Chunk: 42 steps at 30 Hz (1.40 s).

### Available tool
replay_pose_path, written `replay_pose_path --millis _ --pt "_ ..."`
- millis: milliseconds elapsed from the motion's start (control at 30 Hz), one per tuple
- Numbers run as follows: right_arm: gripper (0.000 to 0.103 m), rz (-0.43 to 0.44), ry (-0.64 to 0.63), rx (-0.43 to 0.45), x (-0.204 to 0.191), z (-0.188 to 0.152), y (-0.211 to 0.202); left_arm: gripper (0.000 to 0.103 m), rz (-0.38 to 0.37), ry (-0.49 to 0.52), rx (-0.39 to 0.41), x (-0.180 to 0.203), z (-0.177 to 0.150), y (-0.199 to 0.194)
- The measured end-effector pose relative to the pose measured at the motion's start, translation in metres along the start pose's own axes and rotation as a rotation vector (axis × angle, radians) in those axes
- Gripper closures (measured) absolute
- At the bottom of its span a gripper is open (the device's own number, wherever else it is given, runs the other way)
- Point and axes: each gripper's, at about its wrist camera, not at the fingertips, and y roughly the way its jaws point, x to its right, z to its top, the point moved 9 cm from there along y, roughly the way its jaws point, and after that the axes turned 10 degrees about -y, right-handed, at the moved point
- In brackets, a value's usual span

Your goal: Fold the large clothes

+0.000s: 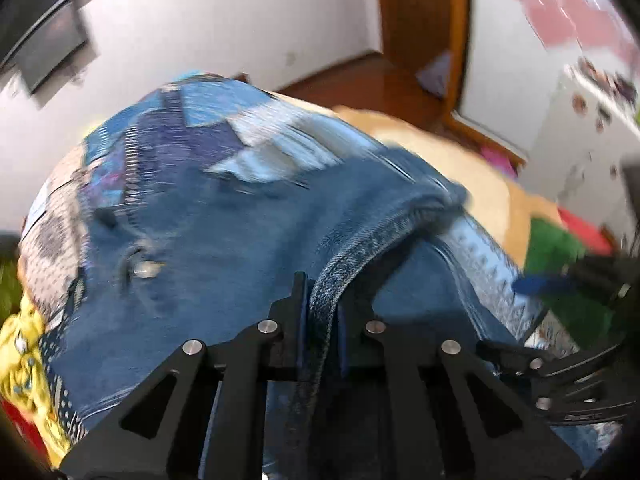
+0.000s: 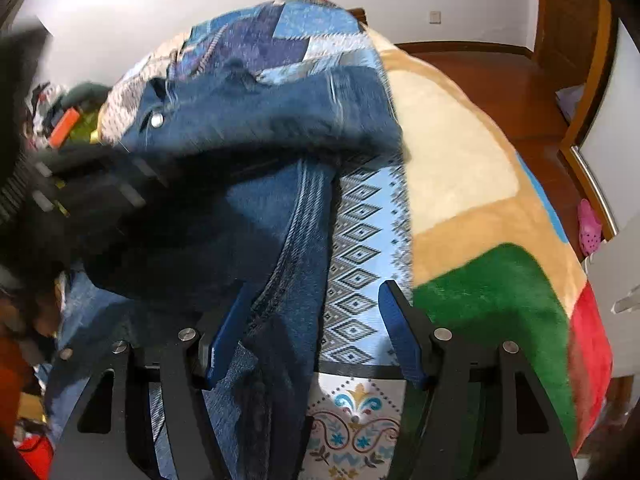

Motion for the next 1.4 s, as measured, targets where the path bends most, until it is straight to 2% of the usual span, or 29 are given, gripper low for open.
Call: replay_pose_path --millis 133,267,333,467,533,567,600,667,733,833,1000,1067,1267,1367,1400 --pt "0.040 -0.055 -0.047 -0.007 -0.004 -0.001 0.002 0.092 0.025 -0.118 0.079 -0.056 0.012 -0.036" --pt "0.040 -0.088 -0.065 -0.019 -0.006 -0.004 0.003 0.094 0.076 -0.221 0.106 -0.115 -0.013 -0.063" --pt "0.040 -0.092 -0.068 -0.022 -0.008 -0.004 0.004 0.093 0.098 -0.263 0.072 -0.139 -0.041 -0.063" --pt "0.040 -0.102 -0.065 -0.032 -0.010 -0.005 0.006 0.089 0.075 -0.363 -0.076 -0.166 -0.115 -0.037" --pt "0.040 -0.115 -0.074 -0.038 -0.014 -0.005 0.009 0.078 0.072 -0.388 -0.133 -0.170 -0.147 -0.023" --pt "0.040 -0.127 -0.082 -0.041 -0.014 -0.006 0.009 0.076 0.072 -0.397 -0.150 -0.169 -0.161 -0.018" --pt "0.040 -0.135 -0.087 -0.042 -0.015 -0.004 0.009 0.074 0.083 -0.396 -0.131 -0.168 -0.168 -0.019" --pt "0.040 -0.144 -0.089 -0.044 -0.015 -0.003 0.011 0.066 0.116 -0.382 -0.102 -0.167 -0.170 -0.028" --pt "0.040 -0.144 -0.083 -0.049 -0.014 -0.002 0.011 0.054 0.172 -0.341 -0.110 -0.165 -0.168 -0.031" --pt "0.040 -0.143 -0.074 -0.057 -0.014 -0.002 0.011 0.049 0.207 -0.262 -0.103 -0.159 -0.156 -0.038" --pt "0.040 -0.147 -0.067 -0.048 -0.015 -0.003 0.012 0.040 0.233 -0.172 -0.037 -0.158 -0.123 -0.041" --pt "0.039 -0.146 -0.066 -0.049 -0.015 -0.003 0.013 0.040 0.233 -0.132 -0.035 -0.154 -0.109 -0.032" --pt "0.039 -0.139 -0.067 -0.046 -0.015 -0.003 0.013 0.040 0.247 -0.064 -0.084 -0.146 -0.098 0.008" --pt "0.038 -0.135 -0.065 -0.042 -0.014 -0.003 0.013 0.054 0.170 -0.143 -0.061 -0.148 -0.093 0.011" --pt "0.038 -0.135 -0.065 -0.041 -0.014 -0.004 0.013 0.067 0.155 -0.177 -0.048 -0.153 -0.092 0.009"
